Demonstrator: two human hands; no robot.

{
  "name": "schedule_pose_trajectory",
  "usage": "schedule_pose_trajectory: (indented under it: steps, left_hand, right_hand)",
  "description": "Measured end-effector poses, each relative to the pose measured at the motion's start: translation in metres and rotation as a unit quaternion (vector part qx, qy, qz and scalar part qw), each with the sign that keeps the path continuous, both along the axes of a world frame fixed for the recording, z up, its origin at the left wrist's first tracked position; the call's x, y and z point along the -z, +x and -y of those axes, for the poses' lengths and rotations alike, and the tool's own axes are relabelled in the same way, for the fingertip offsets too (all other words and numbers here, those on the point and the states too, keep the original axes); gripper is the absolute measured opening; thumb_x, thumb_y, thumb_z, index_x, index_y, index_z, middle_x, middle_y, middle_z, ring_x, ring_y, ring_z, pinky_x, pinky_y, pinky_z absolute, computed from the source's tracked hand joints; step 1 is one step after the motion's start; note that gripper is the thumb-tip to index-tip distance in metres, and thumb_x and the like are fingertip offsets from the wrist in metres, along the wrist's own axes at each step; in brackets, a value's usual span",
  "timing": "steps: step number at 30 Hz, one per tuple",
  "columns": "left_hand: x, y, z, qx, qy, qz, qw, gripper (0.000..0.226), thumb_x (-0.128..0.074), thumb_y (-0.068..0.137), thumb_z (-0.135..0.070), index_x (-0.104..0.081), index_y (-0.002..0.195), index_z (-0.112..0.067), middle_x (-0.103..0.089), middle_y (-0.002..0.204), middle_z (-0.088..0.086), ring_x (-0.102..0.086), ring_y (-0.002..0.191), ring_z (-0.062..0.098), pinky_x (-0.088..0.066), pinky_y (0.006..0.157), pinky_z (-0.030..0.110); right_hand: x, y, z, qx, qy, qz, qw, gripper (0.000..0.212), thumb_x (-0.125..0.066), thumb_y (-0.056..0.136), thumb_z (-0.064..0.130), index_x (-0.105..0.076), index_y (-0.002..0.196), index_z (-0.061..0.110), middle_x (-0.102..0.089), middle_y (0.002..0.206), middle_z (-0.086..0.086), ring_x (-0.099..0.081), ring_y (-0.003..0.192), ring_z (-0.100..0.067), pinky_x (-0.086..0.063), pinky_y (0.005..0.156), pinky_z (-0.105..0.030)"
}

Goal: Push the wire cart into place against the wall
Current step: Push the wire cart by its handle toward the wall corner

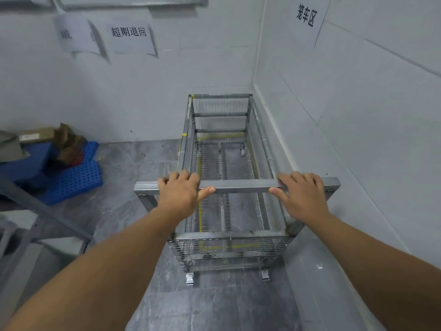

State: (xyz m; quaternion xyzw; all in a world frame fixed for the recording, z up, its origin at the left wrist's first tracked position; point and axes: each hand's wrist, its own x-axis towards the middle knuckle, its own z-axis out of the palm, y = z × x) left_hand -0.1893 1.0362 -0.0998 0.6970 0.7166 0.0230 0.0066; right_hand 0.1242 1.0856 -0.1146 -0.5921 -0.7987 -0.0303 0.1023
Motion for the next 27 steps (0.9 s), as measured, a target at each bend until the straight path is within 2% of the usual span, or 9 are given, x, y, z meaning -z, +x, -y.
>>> schedule_pose_trajectory:
  steps: [4, 7, 15, 27]
  left_hand:
    - [-0.002, -0.005, -0.031, -0.004, -0.033, 0.006, 0.999, 0.065, -0.005, 0.076, -0.079, -0.043, 0.094, -0.029, -0.045, 0.099, -0.004, -0.043, 0.102, 0.023, -0.029, 0.095, 0.044]
    - [-0.001, -0.007, -0.052, -0.009, -0.041, 0.002, 0.999, 0.061, -0.011, 0.081, -0.077, -0.044, 0.095, -0.028, -0.047, 0.102, -0.002, -0.043, 0.104, 0.023, -0.028, 0.096, 0.044]
    - [-0.004, 0.004, -0.102, -0.019, -0.029, -0.004, 0.999, 0.083, 0.002, 0.070, -0.080, -0.049, 0.103, -0.024, -0.050, 0.105, 0.001, -0.044, 0.105, 0.025, -0.028, 0.094, 0.045]
    - [-0.001, 0.045, -0.163, -0.030, -0.013, 0.013, 0.999, 0.070, 0.001, 0.071, -0.081, -0.041, 0.092, -0.029, -0.048, 0.100, -0.002, -0.044, 0.103, 0.024, -0.028, 0.093, 0.045]
  right_hand:
    - [-0.001, -0.007, -0.028, 0.001, 0.008, 0.001, 1.000, 0.067, -0.014, 0.085, 0.074, -0.057, 0.108, 0.029, -0.058, 0.097, 0.001, -0.052, 0.099, -0.027, -0.028, 0.098, -0.044]
    - [-0.003, -0.010, -0.049, 0.005, -0.009, 0.004, 1.000, 0.069, -0.013, 0.084, 0.074, -0.057, 0.112, 0.029, -0.058, 0.101, 0.000, -0.051, 0.102, -0.027, -0.026, 0.100, -0.045]
    - [-0.004, 0.000, -0.108, -0.012, -0.016, 0.013, 1.000, 0.066, -0.012, 0.085, 0.075, -0.054, 0.107, 0.029, -0.054, 0.097, 0.003, -0.049, 0.099, -0.025, -0.025, 0.100, -0.046]
    - [-0.006, 0.041, -0.184, -0.033, -0.046, 0.026, 0.998, 0.067, -0.011, 0.087, 0.075, -0.052, 0.117, 0.030, -0.056, 0.109, 0.002, -0.048, 0.109, -0.025, -0.020, 0.110, -0.048]
